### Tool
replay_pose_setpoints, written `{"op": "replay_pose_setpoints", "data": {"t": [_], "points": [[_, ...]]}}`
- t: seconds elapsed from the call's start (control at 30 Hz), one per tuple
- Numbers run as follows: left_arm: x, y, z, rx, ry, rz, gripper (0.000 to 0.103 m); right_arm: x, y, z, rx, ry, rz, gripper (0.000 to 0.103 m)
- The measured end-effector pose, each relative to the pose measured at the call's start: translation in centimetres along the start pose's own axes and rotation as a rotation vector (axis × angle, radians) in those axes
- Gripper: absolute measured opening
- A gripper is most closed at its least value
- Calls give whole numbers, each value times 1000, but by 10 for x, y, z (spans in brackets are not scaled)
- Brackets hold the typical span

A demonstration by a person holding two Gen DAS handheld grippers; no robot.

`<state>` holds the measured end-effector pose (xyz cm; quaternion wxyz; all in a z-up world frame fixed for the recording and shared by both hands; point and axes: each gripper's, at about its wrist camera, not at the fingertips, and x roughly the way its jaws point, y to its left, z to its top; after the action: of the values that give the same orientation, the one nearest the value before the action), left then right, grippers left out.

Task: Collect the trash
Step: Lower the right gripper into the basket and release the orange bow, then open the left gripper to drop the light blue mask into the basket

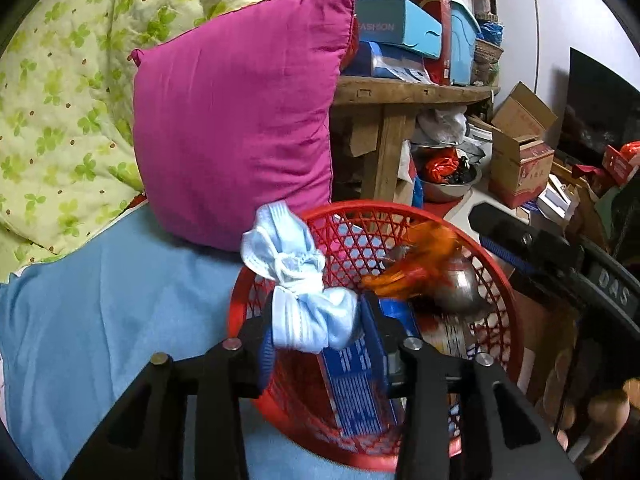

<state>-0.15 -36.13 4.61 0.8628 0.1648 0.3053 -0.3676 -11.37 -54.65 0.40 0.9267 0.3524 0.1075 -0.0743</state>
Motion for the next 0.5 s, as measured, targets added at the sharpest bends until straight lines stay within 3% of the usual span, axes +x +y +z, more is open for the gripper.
{"op": "replay_pose_setpoints", "data": {"t": [0.07,0.37,0.5], "points": [[-7,0,-6,1,-13,-4,60,-2,2,-2,-21,-6,-11,55],[-44,2,-24,-29,-65,-5,74,-8,20,-9,-143,-26,-46,55],[-67,9,-30,-72,-94,60,78,-10,26,-12,-189,-36,-65,55]]}}
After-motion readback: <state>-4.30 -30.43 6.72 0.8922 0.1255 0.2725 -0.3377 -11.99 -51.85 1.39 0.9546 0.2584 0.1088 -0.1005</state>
